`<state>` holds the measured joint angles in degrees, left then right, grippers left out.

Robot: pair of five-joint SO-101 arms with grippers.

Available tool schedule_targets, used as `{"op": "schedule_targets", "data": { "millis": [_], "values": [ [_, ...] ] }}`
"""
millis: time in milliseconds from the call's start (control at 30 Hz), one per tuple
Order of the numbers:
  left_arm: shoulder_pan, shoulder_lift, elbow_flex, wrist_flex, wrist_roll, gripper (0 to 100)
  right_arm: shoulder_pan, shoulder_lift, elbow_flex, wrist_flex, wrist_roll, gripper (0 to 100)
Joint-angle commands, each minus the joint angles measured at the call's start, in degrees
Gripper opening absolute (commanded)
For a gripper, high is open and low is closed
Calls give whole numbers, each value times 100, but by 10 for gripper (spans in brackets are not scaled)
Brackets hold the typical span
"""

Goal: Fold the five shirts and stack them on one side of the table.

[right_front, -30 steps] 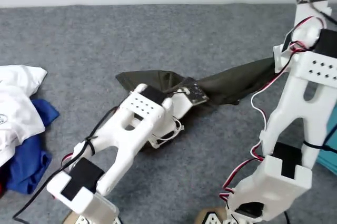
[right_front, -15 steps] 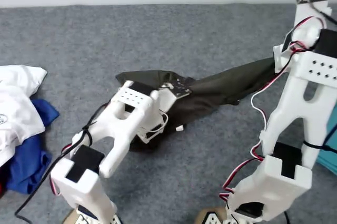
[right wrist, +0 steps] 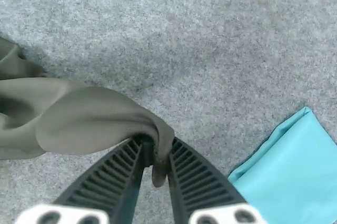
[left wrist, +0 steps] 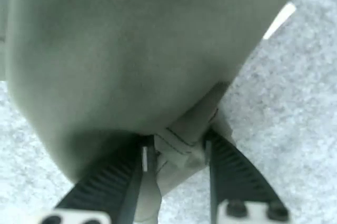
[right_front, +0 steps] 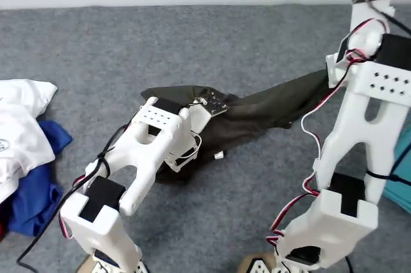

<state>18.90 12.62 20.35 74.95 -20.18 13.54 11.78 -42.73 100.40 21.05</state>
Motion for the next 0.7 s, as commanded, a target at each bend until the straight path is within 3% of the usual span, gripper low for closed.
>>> {"op": "schedule_targets", "data": {
  "millis": [0,467,667],
  "values": [
    [-18,-35,-145,-114,-18,166,-75,-136,-246,171,44,10],
    [-26,-62,-163,-325,-18,39,-48,-180,-246,215,53,10],
    [-18,-88,-664,343,-9,31,-48,-180,-246,215,53,10]
  ]
}}
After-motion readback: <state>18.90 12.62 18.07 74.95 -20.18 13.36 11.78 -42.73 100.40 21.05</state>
